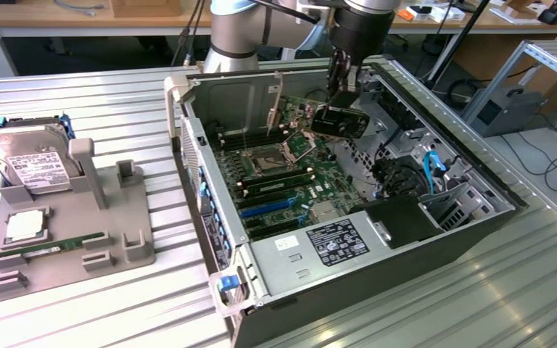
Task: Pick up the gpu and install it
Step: 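Insert the gpu into the slot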
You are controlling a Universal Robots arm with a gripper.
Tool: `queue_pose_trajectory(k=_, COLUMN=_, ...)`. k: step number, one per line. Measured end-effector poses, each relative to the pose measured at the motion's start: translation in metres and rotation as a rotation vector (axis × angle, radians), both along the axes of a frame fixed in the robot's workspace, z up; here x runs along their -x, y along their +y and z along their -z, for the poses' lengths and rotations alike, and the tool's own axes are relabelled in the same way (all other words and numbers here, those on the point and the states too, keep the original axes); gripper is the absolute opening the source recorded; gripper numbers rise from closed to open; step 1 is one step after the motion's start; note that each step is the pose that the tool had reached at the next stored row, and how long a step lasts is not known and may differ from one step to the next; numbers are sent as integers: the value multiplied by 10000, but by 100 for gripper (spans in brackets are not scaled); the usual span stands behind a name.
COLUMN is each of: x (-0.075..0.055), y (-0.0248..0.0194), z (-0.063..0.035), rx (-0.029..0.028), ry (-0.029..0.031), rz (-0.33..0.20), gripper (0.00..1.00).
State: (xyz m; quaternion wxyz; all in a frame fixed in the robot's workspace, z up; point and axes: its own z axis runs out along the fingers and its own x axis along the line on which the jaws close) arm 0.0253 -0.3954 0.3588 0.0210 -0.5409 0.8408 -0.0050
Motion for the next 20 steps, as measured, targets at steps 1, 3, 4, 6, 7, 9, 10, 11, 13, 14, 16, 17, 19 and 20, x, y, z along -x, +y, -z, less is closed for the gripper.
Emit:
queue_pose_trajectory(k=1, x=0, y=0, z=0, rx=1, ry=0, rz=-55, gripper=27)
queue_pose_trajectory(k=3, x=0, y=0, z=0, rx=-1, ry=0, rz=-160, gripper=27)
queue_pose_trajectory(k=4, x=0, y=0, z=0, rx=0, ry=0, rz=-193, gripper=27)
queue_pose_trajectory(k=6, x=0, y=0, z=0, rx=0, ry=0, rz=-263, gripper=27)
queue_pose_trajectory(k=7, x=0, y=0, z=0, rx=0, ry=0, rz=-296, gripper=27)
queue_pose_trajectory(k=9, x=0, y=0, z=0, rx=0, ry=0, rz=-393, gripper=27)
queue_pose_trajectory(k=10, x=0, y=0, z=0, rx=0, ry=0, rz=-461, gripper=27)
queue_pose_trajectory(k=11, x=0, y=0, z=0, rx=0, ry=0, rz=-529, gripper=27)
queue_pose_trajectory(k=13, x=0, y=0, z=0, rx=0, ry=0, rz=-656, gripper=27)
queue_pose_trajectory(k=14, x=0, y=0, z=0, rx=0, ry=0, rz=-709, gripper=27)
queue_pose_trajectory(k=16, x=0, y=0, z=0, rx=0, ry=0, rz=-814, gripper=27)
queue_pose_trajectory(k=17, x=0, y=0, z=0, rx=0, ry=0, rz=-876, gripper=27)
queue_pose_trajectory(k=19, x=0, y=0, z=0, rx=0, ry=0, rz=-930, gripper=27)
queue_pose_trajectory(k=20, x=0, y=0, z=0, rx=0, ry=0, rz=-1000, gripper=27)
